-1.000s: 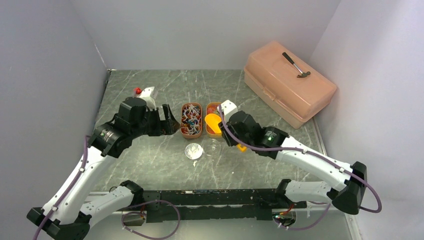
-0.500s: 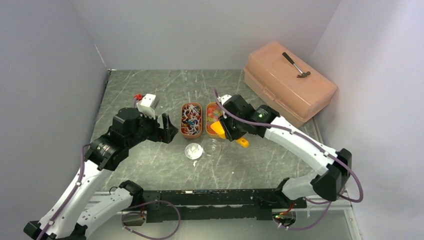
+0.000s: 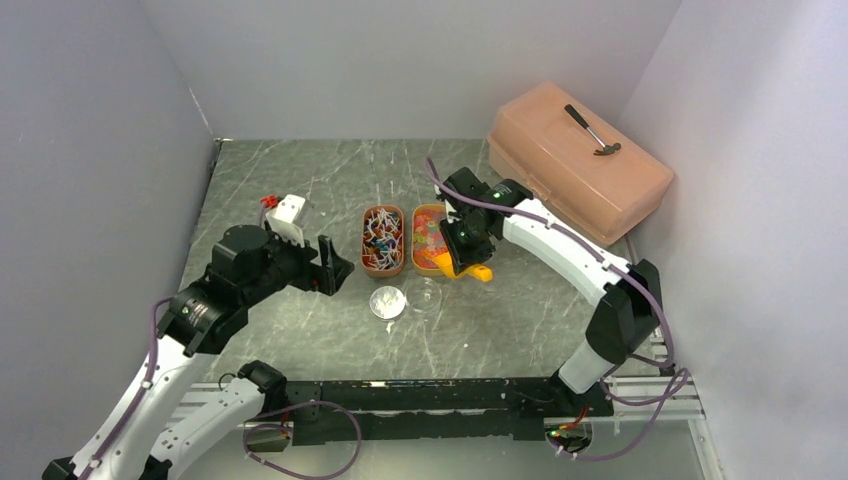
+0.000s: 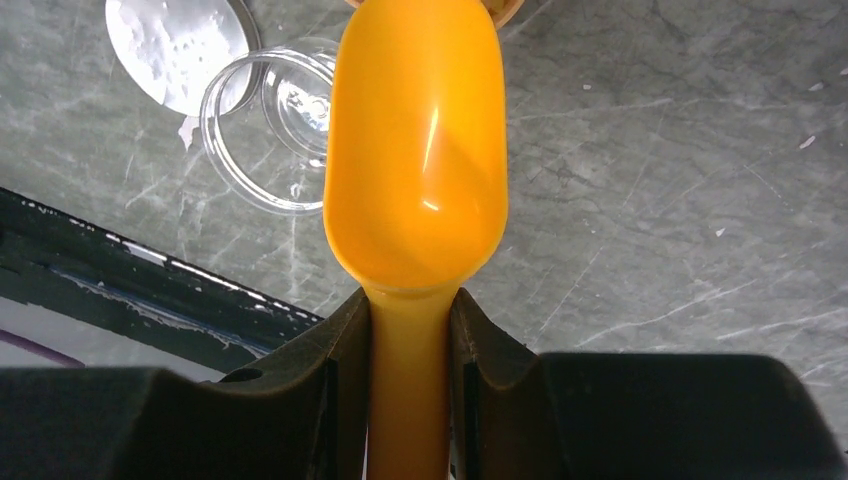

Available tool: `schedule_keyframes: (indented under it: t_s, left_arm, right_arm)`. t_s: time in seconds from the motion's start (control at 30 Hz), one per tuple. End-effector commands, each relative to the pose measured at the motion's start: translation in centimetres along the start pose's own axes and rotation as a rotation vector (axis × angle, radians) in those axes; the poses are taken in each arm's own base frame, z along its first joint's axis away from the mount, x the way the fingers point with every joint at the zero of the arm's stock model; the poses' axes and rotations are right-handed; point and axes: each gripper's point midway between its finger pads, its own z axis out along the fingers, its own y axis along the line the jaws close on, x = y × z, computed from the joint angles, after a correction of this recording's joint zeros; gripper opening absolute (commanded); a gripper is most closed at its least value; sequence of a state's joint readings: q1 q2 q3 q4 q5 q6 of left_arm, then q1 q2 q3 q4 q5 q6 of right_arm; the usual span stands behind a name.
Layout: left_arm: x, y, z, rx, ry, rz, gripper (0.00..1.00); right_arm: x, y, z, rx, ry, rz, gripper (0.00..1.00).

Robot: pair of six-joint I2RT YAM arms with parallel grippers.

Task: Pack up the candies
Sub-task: Scoop the fake candies from the storage box.

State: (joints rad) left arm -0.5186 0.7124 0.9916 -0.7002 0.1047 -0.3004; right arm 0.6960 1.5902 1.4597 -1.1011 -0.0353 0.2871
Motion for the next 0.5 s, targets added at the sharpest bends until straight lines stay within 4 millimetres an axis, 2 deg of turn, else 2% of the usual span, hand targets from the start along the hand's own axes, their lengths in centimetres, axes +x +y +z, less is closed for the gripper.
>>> schedule_keyframes:
  t_s: [0.0, 0.47]
  left_arm:
    - [-0.5, -0.5, -0.6, 0.027, -0.038, 0.012, 0.93]
    - [-0.8, -0.3, -1.8, 0.013, -0.078, 0.013, 0.93]
  right_arm:
    - [-1.0, 0.3, -0.3, -0.013, 0.023, 0.051, 0.00]
    - [-2.5, -0.1, 2.0, 0.023, 0.094, 0.130, 0.00]
